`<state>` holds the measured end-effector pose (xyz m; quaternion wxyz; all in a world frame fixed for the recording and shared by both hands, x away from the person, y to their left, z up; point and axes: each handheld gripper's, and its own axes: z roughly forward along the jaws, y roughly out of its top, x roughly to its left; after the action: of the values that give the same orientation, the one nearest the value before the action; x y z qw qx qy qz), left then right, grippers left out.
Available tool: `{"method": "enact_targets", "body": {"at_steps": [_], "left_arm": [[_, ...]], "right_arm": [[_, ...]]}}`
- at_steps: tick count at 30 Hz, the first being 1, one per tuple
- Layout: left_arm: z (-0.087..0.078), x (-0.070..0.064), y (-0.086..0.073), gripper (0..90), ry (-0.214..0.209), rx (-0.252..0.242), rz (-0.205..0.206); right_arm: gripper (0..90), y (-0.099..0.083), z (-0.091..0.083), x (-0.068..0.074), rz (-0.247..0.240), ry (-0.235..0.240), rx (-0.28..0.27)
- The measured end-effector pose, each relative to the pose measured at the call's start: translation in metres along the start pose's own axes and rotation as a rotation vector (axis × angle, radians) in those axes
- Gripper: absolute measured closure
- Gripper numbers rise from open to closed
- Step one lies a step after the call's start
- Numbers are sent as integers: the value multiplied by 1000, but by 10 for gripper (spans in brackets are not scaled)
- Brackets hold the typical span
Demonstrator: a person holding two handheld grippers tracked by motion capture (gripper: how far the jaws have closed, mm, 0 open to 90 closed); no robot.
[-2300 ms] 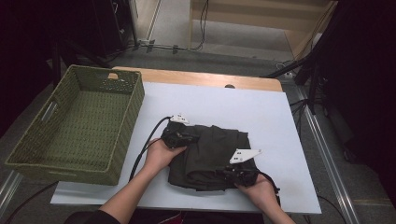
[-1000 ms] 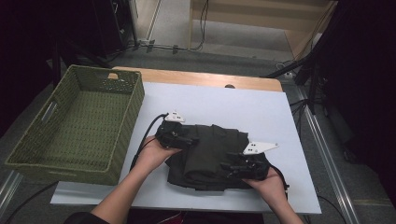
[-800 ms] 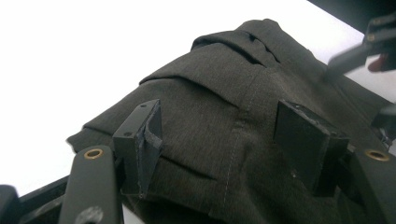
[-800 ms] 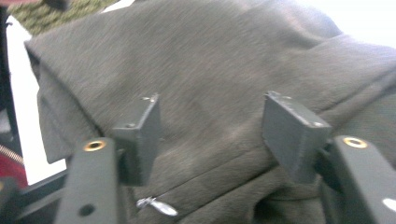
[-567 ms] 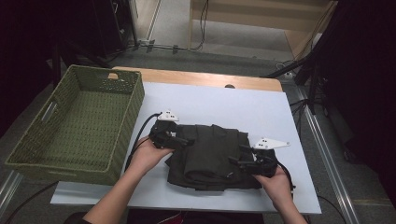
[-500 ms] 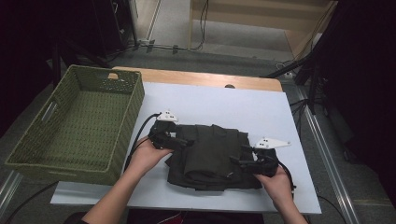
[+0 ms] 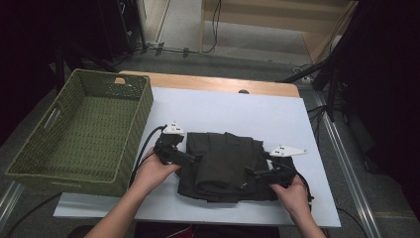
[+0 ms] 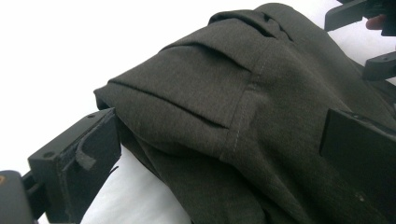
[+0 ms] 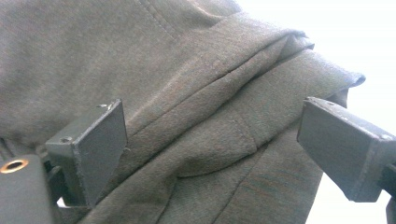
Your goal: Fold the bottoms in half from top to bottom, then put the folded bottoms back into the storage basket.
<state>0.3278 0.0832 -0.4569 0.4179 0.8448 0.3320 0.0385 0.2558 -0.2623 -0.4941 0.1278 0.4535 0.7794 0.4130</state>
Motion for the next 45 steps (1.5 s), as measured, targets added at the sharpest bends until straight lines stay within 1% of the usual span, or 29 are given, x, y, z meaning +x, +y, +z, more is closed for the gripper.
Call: {"method": "enact_targets", "body": {"at_steps": [1, 2, 3, 4, 7, 10, 11, 13, 14, 19, 25, 28, 33, 36, 42, 45], "left_arm": [[0, 0, 0, 0, 0, 0, 0], [0, -1, -1, 0, 2, 0, 4], [0, -3, -3, 0, 14, -3, 3], [0, -4, -5, 0, 15, -2, 3], [2, -6, -9, 0, 16, 12, 6], [4, -8, -11, 0, 24, 20, 13], [6, -9, -15, 0, 30, 26, 13], [9, -8, -18, 0, 35, 38, 12], [10, -8, -19, 0, 38, 48, 5], [16, -8, -24, 0, 35, 64, 2], [19, -8, -26, 0, 44, 69, 1], [21, -8, -28, 0, 40, 67, -2], [26, -10, -30, 0, 45, 69, 9], [28, -10, -31, 0, 48, 71, 11], [33, -10, -33, 0, 51, 69, 13], [36, -9, -34, 0, 46, 74, 1]], "right_arm": [[68, 0, 0, 0, 0, 0, 0], [44, 0, 0, 0, 6, 2, -1], [0, 0, 1, 0, -1, -23, 1], [0, 0, 2, 0, -5, -28, 2], [0, 0, 3, -1, 3, -27, 6], [0, 0, 6, 0, 5, -27, 12], [0, 0, 7, 0, 0, -25, 11], [0, 1, 8, 0, 2, -21, 16], [0, 1, 10, 0, 1, -16, 19], [0, 2, 14, 0, 4, -15, 29], [0, 2, 18, 1, -2, -23, 41], [0, 2, 19, 1, -6, -25, 40], [0, 1, 23, 2, -9, -29, 47], [0, 0, 26, 2, -9, -36, 54], [0, -2, 31, 1, -14, -35, 53], [0, -3, 32, 1, -19, -38, 55]]}}
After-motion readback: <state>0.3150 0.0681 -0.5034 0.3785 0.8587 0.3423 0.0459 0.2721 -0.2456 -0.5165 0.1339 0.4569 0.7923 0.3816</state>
